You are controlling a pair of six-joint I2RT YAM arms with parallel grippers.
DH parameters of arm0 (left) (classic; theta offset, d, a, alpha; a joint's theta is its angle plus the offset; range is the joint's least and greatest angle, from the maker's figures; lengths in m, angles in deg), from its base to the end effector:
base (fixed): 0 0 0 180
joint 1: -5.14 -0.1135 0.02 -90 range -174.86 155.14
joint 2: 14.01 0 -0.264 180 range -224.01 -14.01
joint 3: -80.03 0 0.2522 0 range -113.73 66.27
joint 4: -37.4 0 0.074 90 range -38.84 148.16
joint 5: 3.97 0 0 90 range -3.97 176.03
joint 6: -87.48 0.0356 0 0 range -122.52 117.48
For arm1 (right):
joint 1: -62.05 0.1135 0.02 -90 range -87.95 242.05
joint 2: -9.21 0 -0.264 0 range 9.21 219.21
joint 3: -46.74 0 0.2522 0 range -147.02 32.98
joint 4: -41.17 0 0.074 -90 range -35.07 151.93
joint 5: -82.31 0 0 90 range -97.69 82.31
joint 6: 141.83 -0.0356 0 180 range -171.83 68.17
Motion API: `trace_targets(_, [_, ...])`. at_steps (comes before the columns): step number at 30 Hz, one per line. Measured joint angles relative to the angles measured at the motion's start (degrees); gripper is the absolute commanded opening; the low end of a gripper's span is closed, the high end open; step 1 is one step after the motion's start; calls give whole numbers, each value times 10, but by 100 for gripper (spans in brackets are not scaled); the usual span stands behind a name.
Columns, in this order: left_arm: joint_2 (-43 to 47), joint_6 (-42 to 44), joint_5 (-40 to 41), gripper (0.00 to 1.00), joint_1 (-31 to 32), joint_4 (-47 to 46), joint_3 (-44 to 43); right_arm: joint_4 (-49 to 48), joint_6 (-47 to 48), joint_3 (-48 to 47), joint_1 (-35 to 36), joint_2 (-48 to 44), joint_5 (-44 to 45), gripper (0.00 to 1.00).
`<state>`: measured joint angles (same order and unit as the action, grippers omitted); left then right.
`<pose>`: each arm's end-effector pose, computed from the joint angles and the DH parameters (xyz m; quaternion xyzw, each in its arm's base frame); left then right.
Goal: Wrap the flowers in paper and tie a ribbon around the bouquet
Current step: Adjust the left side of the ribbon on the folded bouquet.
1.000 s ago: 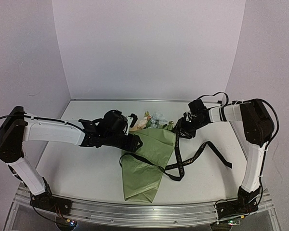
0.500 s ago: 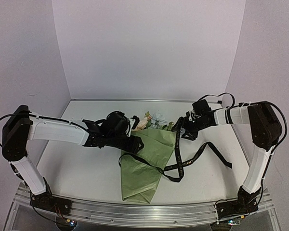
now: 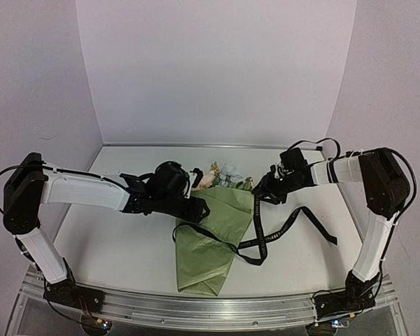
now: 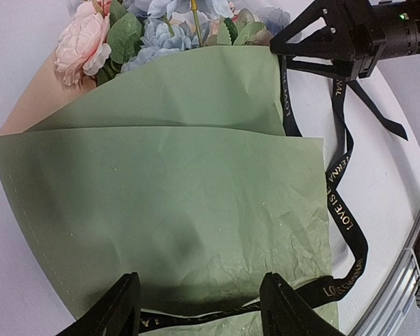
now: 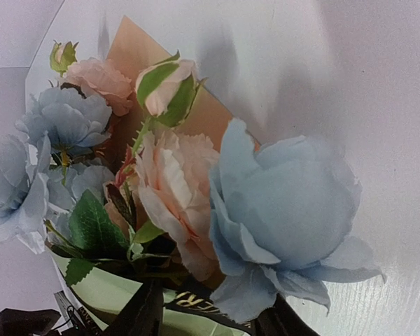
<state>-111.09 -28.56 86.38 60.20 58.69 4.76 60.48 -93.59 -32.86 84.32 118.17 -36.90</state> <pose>0.2102 -0.3005 0.2069 0.2287 0.8884 -0.2566 0.3042 0.3589 0.1658 0.1606 0.0656 0.9074 0.3811 0.1645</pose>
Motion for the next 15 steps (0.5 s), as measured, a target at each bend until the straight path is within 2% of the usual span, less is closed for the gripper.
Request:
trace_targets(2, [0,0,-2,60,0,0,0,-1,-1,3,0,0,0,29])
trace_targets(6, [0,0,-2,60,0,0,0,-4,-4,6,0,0,0,22])
trace_targets(15, [-7,-1,-2,60,0,0,0,-8,-8,24,0,-9,0,11])
